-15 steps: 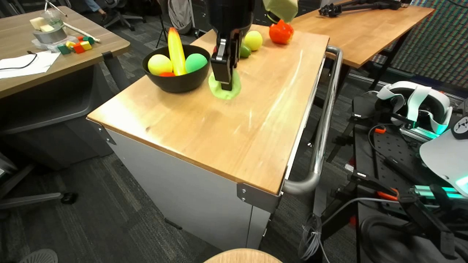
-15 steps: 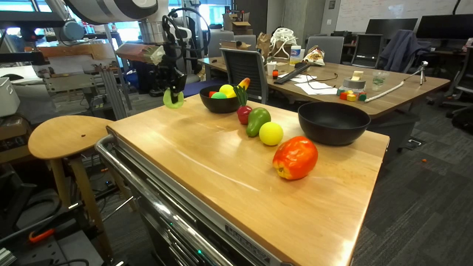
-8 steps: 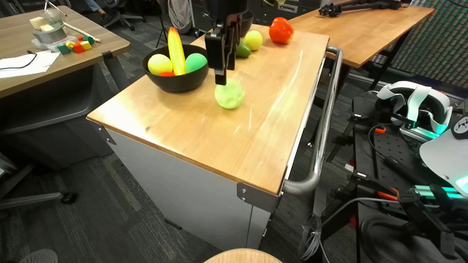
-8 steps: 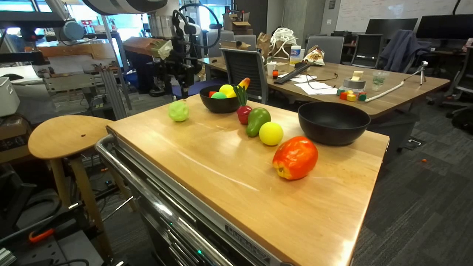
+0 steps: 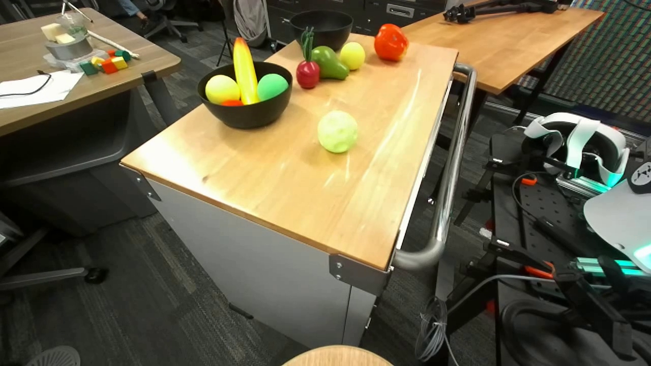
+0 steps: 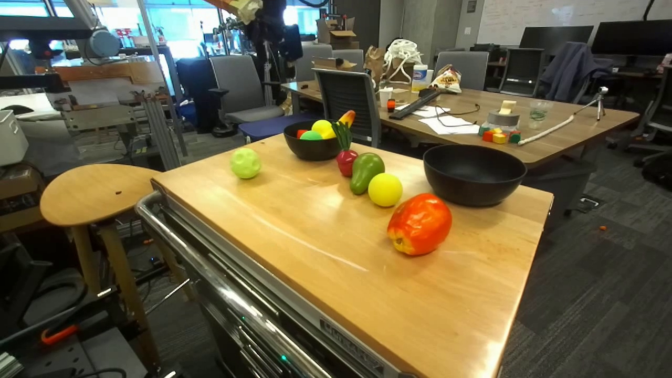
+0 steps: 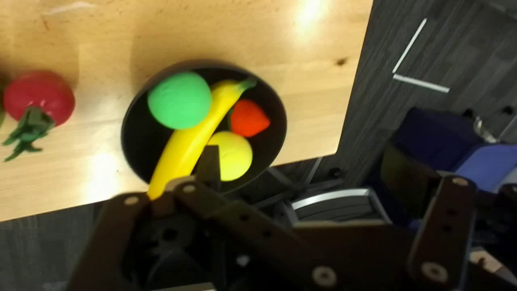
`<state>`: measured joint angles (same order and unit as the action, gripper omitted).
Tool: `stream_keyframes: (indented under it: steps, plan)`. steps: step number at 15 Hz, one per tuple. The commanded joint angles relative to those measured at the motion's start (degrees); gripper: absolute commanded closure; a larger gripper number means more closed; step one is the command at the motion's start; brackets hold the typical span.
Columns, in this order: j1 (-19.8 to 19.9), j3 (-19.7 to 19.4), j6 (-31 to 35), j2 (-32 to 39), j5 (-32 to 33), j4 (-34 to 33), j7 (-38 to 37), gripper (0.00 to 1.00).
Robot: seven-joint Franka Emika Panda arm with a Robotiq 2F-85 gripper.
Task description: Take the fruits and vegetables out of the bowls and put them on the table
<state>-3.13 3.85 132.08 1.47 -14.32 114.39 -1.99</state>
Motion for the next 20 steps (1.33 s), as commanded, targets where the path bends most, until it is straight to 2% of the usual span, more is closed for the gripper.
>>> stream_keyframes:
  steps: [1,6,8,13,15,19,20]
  plan:
    - [0.6,-0.9,-0.5,0.8,0.0,-1.7,-1.9,0.00]
    - [1.6,-2.0,-2.4,4.9,1.0,-5.2,-5.2,0.00]
    - [1.1,-2.2,-4.4,7.3,4.4,-7.8,-8.3,0.00]
    - [-0.9,-3.0,-15.6,15.2,16.8,-18.1,-16.9,0.00]
    - [-1.6,-3.1,-18.9,18.2,19.2,-22.3,-18.3,0.03]
    - [-2.5,-4.2,-17.1,23.8,20.9,-28.3,-21.7,0.15]
    - [-2.4,-4.6,-15.0,25.0,20.9,-29.1,-22.8,0.13]
